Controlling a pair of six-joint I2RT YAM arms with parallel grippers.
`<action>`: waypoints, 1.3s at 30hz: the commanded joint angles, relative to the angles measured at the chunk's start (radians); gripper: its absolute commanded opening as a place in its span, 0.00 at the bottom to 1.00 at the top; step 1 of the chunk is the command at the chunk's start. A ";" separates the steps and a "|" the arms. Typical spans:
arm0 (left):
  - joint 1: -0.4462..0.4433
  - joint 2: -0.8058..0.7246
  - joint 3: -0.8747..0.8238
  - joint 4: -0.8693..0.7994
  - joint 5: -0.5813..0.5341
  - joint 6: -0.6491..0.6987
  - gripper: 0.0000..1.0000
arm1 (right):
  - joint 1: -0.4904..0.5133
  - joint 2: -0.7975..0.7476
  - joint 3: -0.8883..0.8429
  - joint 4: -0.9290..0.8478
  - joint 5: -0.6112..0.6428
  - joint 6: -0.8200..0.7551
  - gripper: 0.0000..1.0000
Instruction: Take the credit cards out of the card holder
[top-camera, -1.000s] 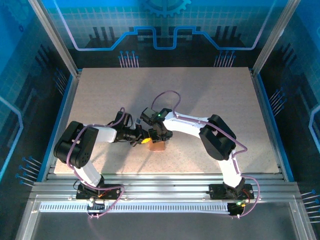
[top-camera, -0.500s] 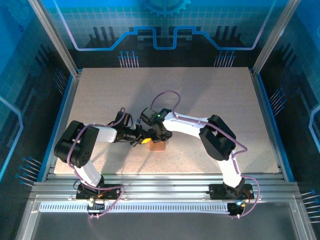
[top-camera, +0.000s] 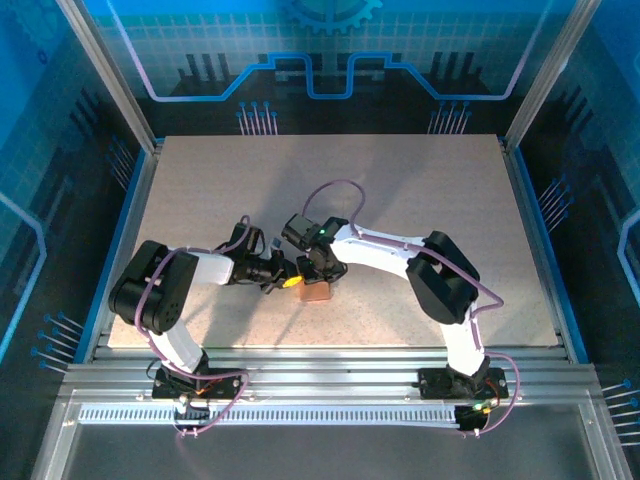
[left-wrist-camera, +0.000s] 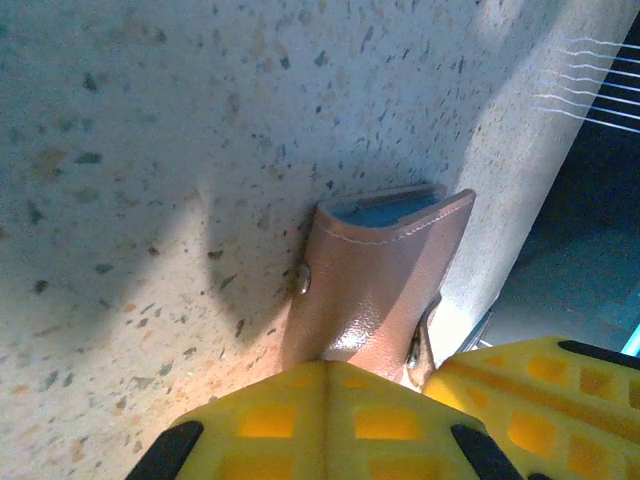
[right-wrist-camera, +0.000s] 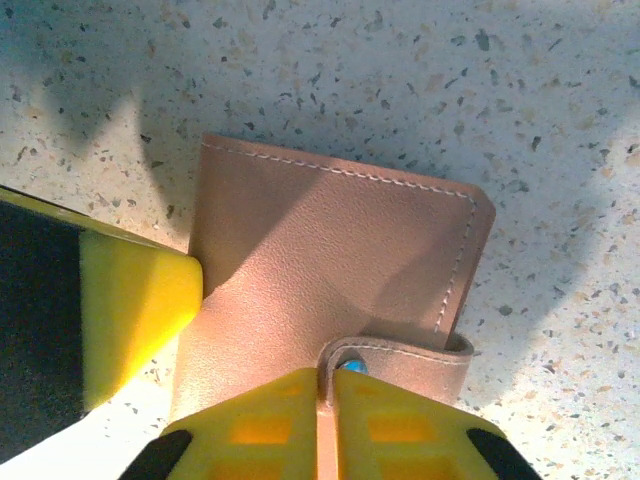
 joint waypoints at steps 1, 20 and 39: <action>0.006 0.018 -0.008 -0.094 -0.042 0.023 0.05 | -0.015 -0.044 -0.031 -0.021 0.023 -0.002 0.07; 0.002 -0.027 0.014 -0.119 -0.028 0.009 0.06 | -0.040 -0.111 -0.105 0.056 -0.067 -0.013 0.00; -0.110 0.028 0.049 0.085 0.009 -0.187 0.05 | -0.081 -0.128 -0.139 0.030 -0.020 -0.022 0.23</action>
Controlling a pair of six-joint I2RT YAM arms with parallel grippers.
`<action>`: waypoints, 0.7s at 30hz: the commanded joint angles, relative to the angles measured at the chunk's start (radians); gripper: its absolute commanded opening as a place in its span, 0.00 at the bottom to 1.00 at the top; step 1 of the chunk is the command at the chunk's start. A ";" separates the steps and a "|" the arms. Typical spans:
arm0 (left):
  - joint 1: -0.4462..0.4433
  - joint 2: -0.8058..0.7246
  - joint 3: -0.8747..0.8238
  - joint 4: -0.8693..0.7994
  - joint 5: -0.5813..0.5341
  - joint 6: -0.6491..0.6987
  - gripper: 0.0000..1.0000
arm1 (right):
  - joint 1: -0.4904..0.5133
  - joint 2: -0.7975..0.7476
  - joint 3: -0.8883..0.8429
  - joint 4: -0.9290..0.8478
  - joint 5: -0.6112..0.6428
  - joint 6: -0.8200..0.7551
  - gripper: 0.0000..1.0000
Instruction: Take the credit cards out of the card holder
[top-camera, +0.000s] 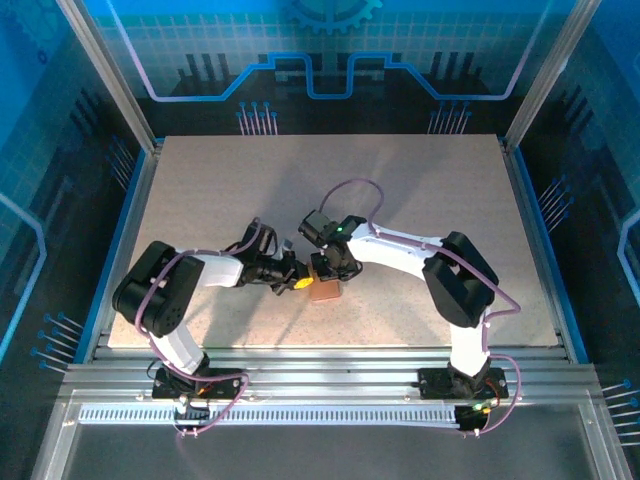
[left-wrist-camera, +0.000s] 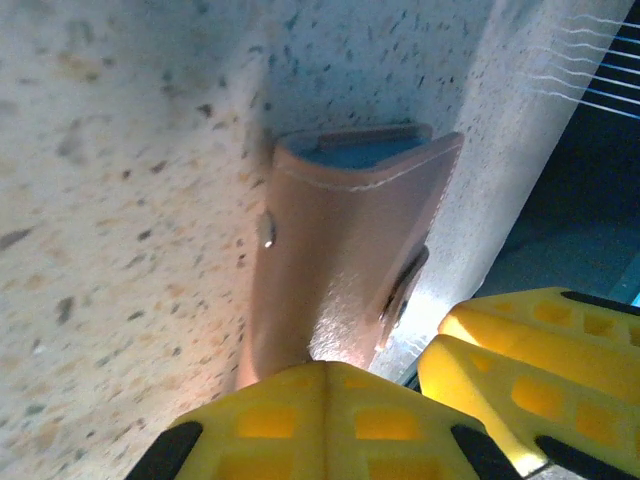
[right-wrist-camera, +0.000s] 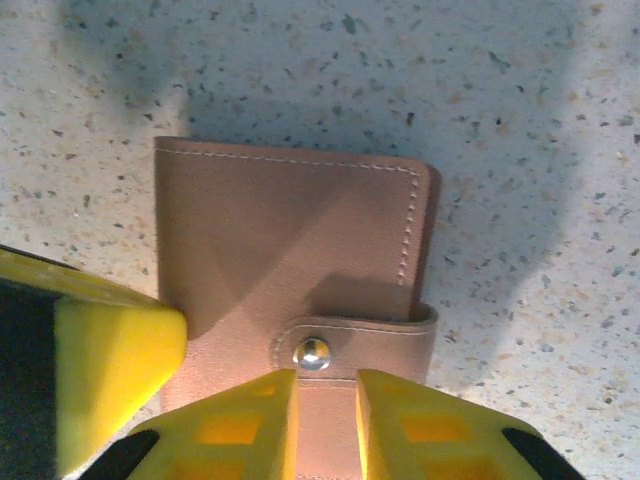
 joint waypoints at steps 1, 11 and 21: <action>-0.006 0.032 0.020 0.043 0.021 -0.041 0.05 | -0.018 -0.030 -0.018 -0.003 -0.007 -0.011 0.24; -0.005 0.093 -0.020 0.099 0.000 -0.051 0.03 | -0.020 0.020 0.013 0.016 -0.063 -0.033 0.32; -0.004 0.115 -0.038 0.129 0.010 -0.057 0.02 | -0.019 0.068 0.057 -0.027 -0.011 -0.042 0.37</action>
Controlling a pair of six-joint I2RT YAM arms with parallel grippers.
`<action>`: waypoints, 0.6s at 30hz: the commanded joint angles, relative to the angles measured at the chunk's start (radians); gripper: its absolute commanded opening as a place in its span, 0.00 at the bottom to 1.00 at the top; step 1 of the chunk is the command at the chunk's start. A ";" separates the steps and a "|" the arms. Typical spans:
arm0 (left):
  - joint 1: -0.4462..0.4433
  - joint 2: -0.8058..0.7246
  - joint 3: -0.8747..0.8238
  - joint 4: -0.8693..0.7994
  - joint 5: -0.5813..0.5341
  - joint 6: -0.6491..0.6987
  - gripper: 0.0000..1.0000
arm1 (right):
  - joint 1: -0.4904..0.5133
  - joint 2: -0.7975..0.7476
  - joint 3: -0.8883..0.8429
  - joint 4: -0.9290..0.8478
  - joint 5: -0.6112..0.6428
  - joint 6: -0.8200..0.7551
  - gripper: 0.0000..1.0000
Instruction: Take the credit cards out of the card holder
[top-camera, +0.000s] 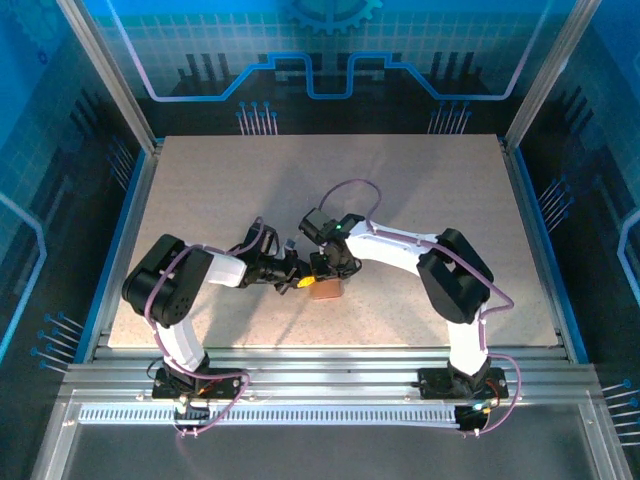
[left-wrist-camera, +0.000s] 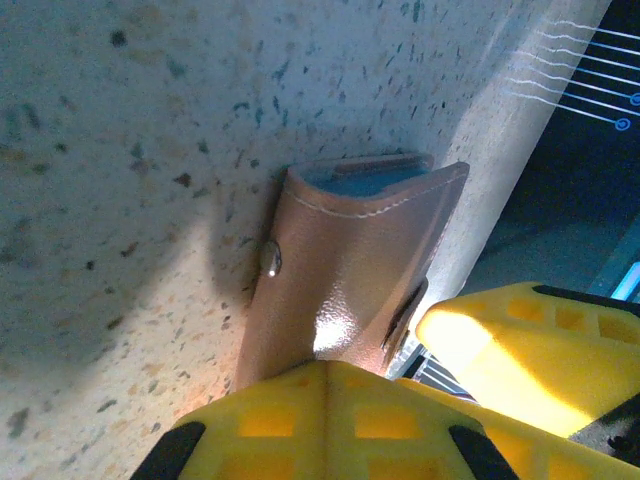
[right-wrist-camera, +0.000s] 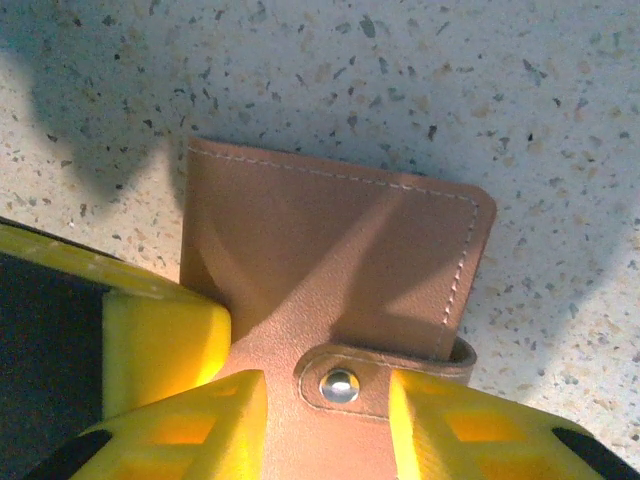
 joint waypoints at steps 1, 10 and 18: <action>-0.003 0.044 -0.029 -0.006 -0.017 -0.013 0.02 | -0.003 0.027 0.035 -0.039 0.033 -0.013 0.37; 0.000 0.056 -0.039 0.026 -0.009 -0.026 0.02 | 0.006 0.068 0.043 -0.040 0.022 -0.021 0.36; 0.006 0.058 -0.044 0.033 -0.005 -0.029 0.02 | 0.014 0.083 0.055 -0.053 0.037 -0.019 0.34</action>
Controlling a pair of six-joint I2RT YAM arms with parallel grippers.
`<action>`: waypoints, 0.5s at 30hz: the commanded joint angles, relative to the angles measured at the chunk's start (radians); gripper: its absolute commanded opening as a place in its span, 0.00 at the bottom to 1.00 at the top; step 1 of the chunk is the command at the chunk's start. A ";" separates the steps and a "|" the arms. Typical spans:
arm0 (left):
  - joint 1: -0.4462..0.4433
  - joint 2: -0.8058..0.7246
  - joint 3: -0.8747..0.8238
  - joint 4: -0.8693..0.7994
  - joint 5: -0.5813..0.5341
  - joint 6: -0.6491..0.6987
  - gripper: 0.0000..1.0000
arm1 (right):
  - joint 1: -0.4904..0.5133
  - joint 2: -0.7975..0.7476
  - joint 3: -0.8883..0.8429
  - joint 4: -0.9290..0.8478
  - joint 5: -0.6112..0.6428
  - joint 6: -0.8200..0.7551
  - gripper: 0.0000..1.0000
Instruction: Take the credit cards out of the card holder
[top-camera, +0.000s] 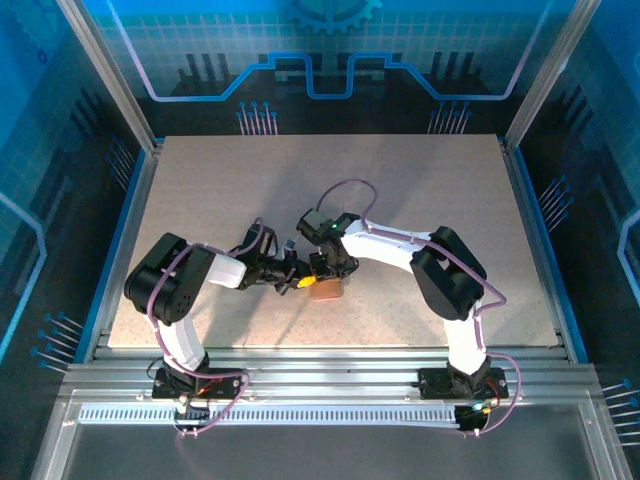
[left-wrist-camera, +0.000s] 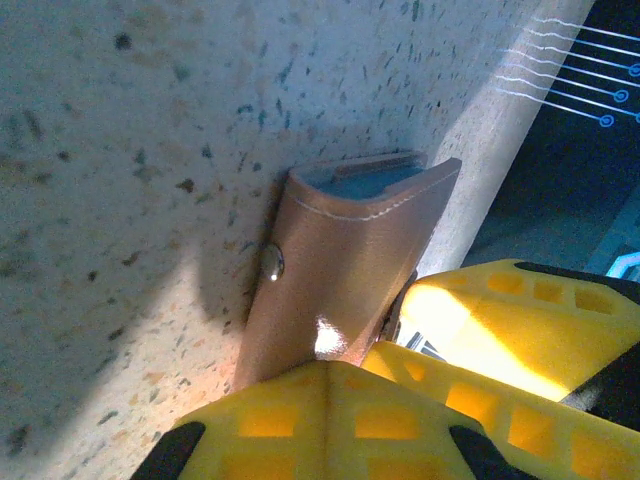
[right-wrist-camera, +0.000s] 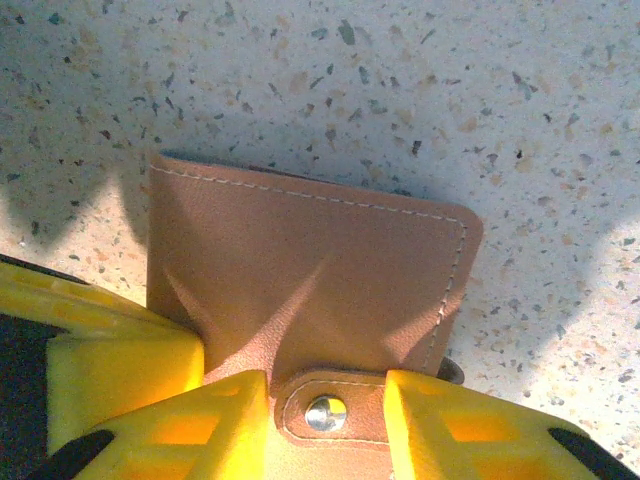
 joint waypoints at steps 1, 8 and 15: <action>0.000 0.039 -0.028 -0.029 -0.032 -0.007 0.02 | 0.014 0.037 0.020 -0.024 0.018 -0.004 0.32; 0.013 0.037 -0.041 -0.026 -0.032 -0.005 0.02 | 0.014 0.011 0.015 -0.023 0.037 -0.004 0.17; 0.041 0.038 -0.062 -0.018 -0.027 0.000 0.01 | 0.011 -0.015 0.009 -0.019 0.040 -0.007 0.05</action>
